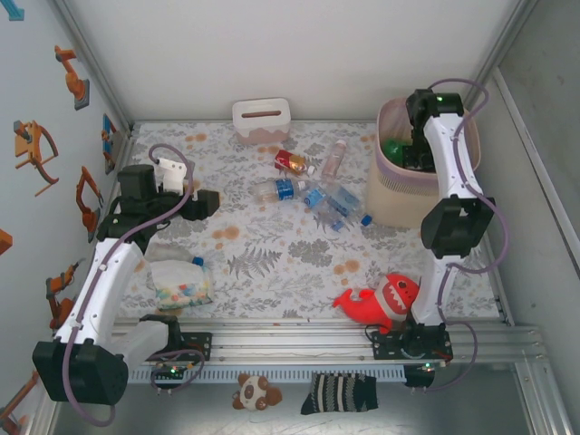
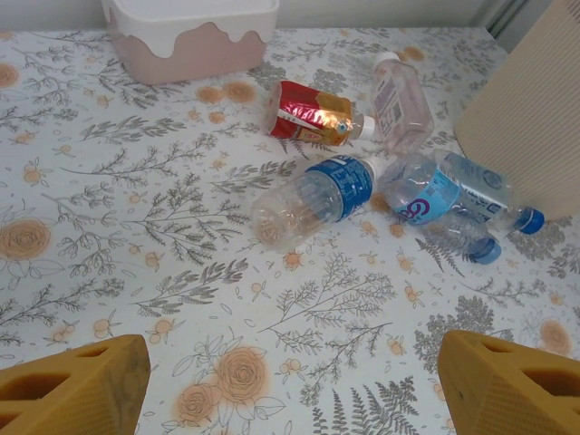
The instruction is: Put the plastic bottles in the bin
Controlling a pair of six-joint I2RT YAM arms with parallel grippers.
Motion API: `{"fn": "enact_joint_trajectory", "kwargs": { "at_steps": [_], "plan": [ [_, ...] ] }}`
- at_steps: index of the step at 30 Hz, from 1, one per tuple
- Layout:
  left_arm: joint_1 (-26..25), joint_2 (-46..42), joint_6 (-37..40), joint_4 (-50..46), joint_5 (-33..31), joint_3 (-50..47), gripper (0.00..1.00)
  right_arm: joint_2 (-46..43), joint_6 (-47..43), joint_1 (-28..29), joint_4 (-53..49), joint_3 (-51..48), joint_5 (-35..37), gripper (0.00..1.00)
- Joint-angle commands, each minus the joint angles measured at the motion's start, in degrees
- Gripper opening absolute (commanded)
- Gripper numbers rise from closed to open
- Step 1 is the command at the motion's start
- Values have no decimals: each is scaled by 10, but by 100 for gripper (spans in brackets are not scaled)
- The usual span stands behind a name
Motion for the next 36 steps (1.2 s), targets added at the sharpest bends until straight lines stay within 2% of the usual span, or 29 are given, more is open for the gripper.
{"fn": "enact_joint_trajectory", "kwargs": {
  "at_steps": [1, 10, 13, 17, 22, 26, 32, 36],
  "plan": [
    [-2, -2, 3, -9, 0, 1, 82, -15, 7, -5, -30, 52, 2, 0],
    [-2, 2, 1, -3, 0, -4, 82, -91, 10, 1, 4, 88, -68, 0],
    [-2, 2, 0, 2, 5, -7, 82, -130, 9, 5, 34, 67, -93, 0],
    [-1, 1, 0, 14, 10, -15, 82, -200, -3, 15, 104, -3, -150, 6],
    [-2, 4, -1, 26, 14, -20, 83, -271, -7, 29, 187, -86, -209, 18],
    [-2, 5, -2, 31, 8, -23, 83, -317, -12, 52, 259, -154, -251, 36],
    [-2, 4, -2, 24, -18, -22, 85, -358, -51, 110, 347, -241, -252, 47],
    [-2, -11, -6, 43, -27, -33, 87, -359, -82, 157, 371, -270, -234, 55]
  ]
}}
